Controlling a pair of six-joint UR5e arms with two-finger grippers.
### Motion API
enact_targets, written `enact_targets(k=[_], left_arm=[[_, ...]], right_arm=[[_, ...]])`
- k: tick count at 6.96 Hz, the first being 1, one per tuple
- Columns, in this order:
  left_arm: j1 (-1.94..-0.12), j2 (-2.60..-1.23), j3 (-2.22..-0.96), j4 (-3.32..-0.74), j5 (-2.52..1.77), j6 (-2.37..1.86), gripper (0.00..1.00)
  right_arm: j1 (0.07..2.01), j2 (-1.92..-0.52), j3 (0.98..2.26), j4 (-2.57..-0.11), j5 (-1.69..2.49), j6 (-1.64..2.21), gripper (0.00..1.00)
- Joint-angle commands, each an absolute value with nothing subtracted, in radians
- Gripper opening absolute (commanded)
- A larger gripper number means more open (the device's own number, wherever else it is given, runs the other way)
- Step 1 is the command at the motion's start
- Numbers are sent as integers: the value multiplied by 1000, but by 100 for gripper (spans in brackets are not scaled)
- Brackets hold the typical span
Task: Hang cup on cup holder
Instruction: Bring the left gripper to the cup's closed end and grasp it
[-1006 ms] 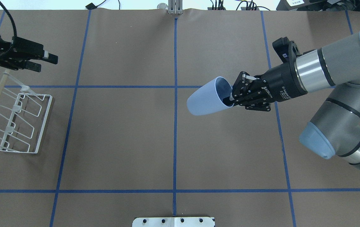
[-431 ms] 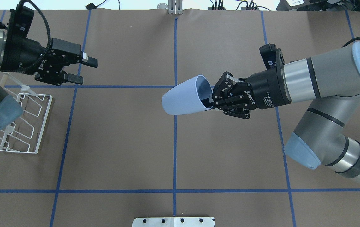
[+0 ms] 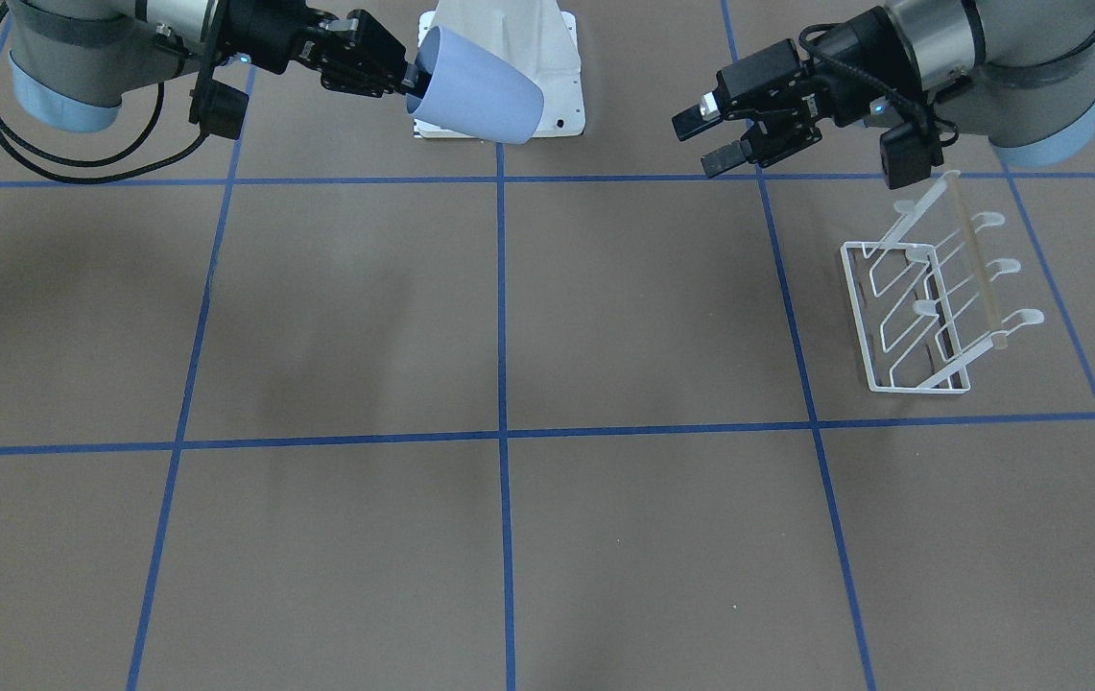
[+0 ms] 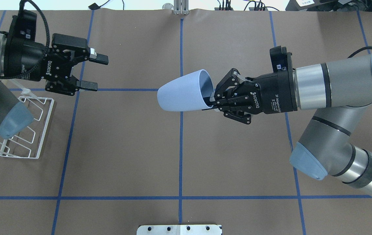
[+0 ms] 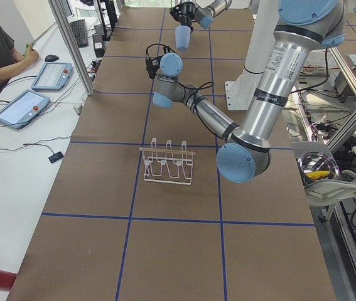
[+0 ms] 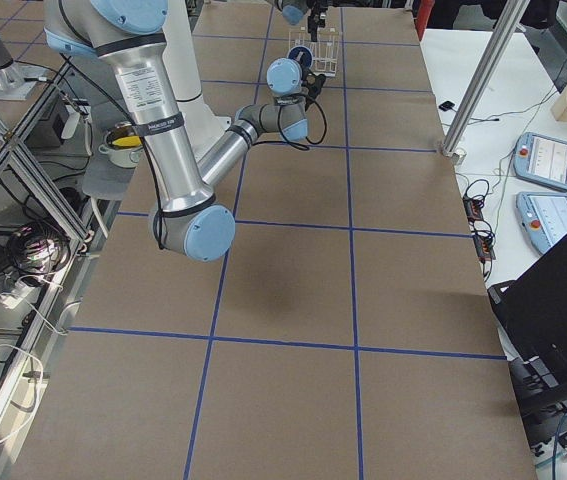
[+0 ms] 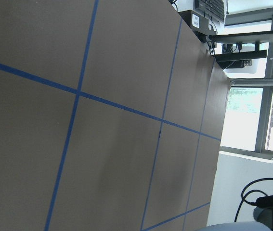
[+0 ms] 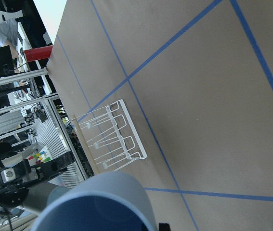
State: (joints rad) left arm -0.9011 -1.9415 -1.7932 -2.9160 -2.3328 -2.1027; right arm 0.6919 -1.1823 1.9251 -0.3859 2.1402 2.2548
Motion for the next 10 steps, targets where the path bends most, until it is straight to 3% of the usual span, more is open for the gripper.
enact_targets(k=[1, 7, 10], left_arm=[[-848, -1963, -1784, -3006, -2319, -2166, 98], [-813, -2009, -1775, -3065, -2246, -2298, 98], [-796, -2005, -1697, -3372, -2079, -2593, 98]], right_arm=[[680, -1151, 1927, -359, 2094, 2307, 0], [649, -1132, 1928, -328, 2048, 2342, 0], [634, -1140, 1925, -264, 2019, 2359, 0]])
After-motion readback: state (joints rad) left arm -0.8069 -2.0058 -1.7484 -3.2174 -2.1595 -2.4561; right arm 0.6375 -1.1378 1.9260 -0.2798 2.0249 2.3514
